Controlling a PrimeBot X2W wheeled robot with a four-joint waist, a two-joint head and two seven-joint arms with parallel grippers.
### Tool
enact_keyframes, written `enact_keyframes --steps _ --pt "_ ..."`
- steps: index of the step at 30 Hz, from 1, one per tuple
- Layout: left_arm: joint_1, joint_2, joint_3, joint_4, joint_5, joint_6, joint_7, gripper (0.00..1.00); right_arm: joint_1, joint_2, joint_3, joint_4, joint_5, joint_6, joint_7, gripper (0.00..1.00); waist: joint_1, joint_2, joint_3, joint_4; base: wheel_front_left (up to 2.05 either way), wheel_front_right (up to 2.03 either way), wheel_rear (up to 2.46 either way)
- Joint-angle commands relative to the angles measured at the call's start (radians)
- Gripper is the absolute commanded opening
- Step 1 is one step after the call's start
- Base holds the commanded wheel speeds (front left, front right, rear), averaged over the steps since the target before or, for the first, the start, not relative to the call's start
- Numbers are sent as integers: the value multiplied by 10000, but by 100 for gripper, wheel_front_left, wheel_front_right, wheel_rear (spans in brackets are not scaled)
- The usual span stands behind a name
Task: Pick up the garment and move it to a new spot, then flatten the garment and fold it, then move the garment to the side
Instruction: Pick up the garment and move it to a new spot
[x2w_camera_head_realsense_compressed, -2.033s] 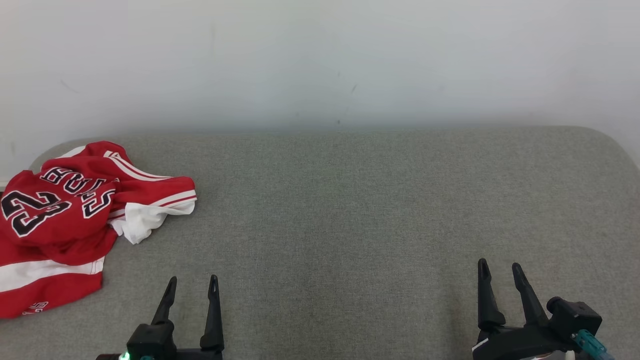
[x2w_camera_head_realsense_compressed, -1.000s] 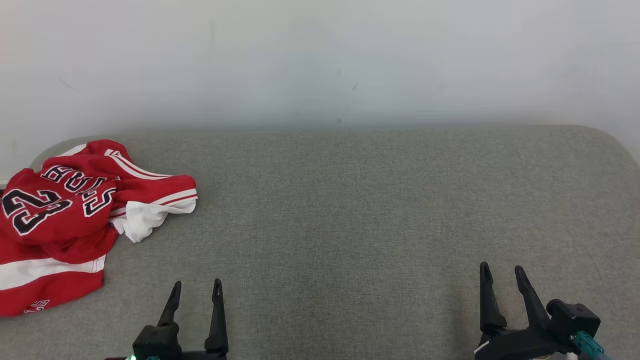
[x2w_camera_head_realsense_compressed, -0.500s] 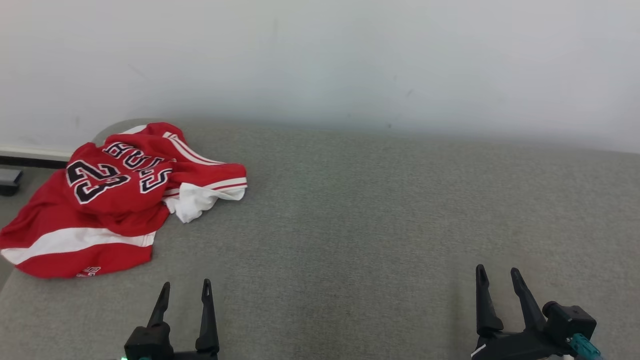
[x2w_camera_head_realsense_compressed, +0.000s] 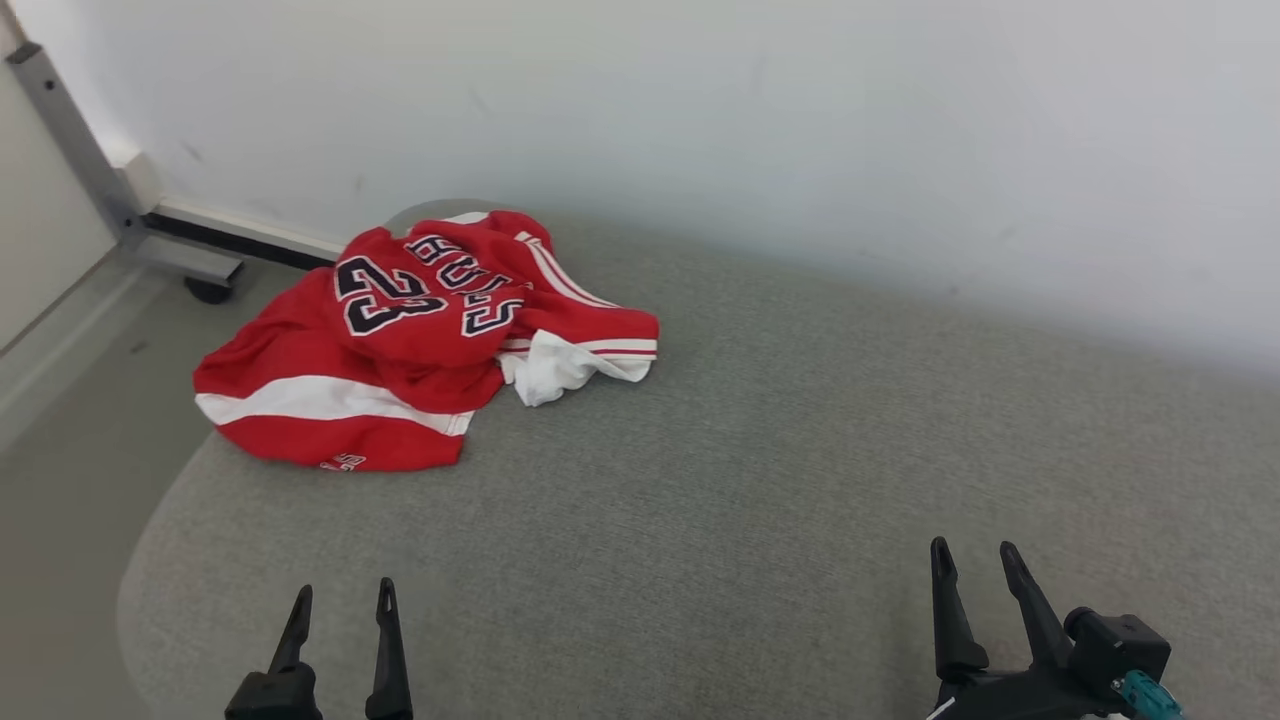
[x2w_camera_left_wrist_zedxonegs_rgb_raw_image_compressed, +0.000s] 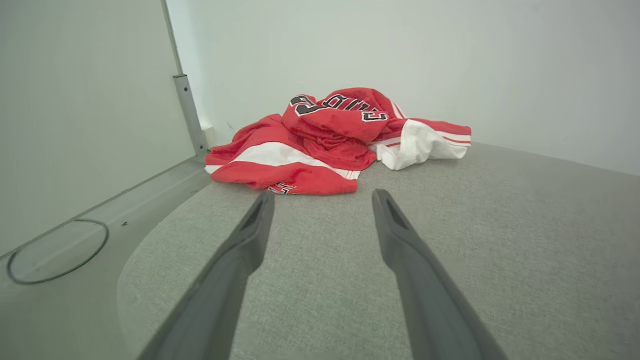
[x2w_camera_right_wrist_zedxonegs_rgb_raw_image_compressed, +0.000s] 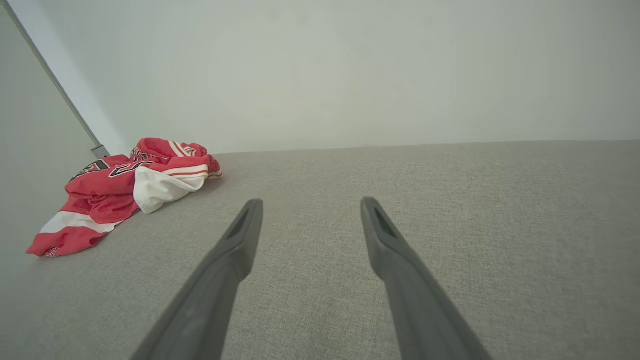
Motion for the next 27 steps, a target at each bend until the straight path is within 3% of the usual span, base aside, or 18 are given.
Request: enact_keyframes --steps 1,5,19,27 --pt "167 50 73 -4 73 28 -39 100 107 13 22 20 -69 -21 -7 100 0 0 -101 784 0 0 0" --pt "218 92 233 -30 85 53 -39 100 86 11 -44 53 -347 -21 -7 100 0 0 -129 1095 0 0 0" --pt "300 -5 516 -250 62 147 -39 100 -228 13 -101 254 -928 -21 -7 100 0 0 15 1208 0 0 0" --pt "-1613 -7 106 951 66 -285 246 100 -105 11 -298 60 -1048 -21 -7 100 0 0 270 1208 0 0 0"
